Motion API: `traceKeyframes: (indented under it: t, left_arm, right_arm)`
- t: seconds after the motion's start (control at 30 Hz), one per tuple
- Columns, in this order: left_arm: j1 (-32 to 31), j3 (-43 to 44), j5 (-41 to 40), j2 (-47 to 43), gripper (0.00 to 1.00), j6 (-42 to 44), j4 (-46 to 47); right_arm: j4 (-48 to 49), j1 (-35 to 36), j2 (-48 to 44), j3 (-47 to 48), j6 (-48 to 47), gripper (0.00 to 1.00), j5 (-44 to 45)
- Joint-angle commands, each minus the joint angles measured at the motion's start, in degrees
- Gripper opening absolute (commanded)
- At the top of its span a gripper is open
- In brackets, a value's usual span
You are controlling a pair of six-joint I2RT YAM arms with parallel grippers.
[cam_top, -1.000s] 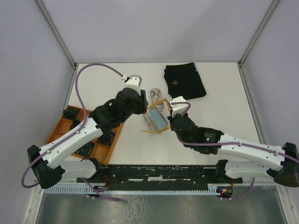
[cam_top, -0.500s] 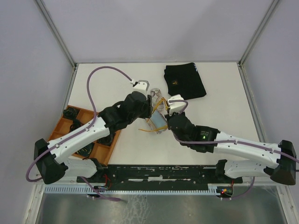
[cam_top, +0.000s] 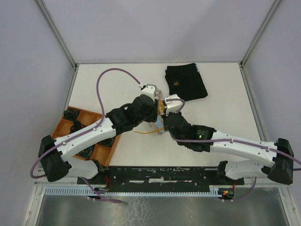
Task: Organize the sunglasses
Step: Fold the sunglasses.
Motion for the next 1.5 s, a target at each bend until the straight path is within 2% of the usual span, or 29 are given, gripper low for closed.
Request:
traceKeyframes:
  t: [0.0,0.37,0.57,0.8,0.97,1.07,1.27,1.47]
  left_arm:
    - [-0.8,2.7,0.5,-0.1,0.47,-2.3,3.3]
    - [-1.1,2.7,-0.2,-0.6,0.47,-2.0,4.2]
    - [-1.2,-0.6,-2.3,-10.1,0.49,2.3,7.5]
    - [-1.2,-3.8,5.0,-19.2,0.50,9.4,8.6]
    - [-1.1,-7.9,14.2,-20.4,0.49,10.0,8.8]
    - [-1.1,-11.6,16.9,-20.8,0.49,8.5,10.9]
    - [-1.1,-15.2,16.3,-20.2,0.47,6.7,12.0]
    - [-1.1,-13.3,8.9,-17.4,0.47,6.8,10.7]
  right_arm:
    - [1.2,0.3,0.7,3.7,2.3,0.00,-0.7]
    - [0.6,0.2,2.3,4.5,6.6,0.00,-3.1]
    - [-3.6,-2.5,0.4,2.8,8.8,0.00,1.0]
    - [-5.4,-13.1,-3.9,1.4,12.2,0.00,-5.0]
    - [-4.8,-20.1,-6.9,0.8,14.3,0.00,-9.2]
    - [-4.6,-21.4,-8.3,1.0,14.9,0.00,-9.4]
    - [-5.2,-22.3,-10.4,1.5,15.0,0.00,-10.3]
    - [-4.9,-22.3,-12.0,0.3,14.2,0.00,-12.4]
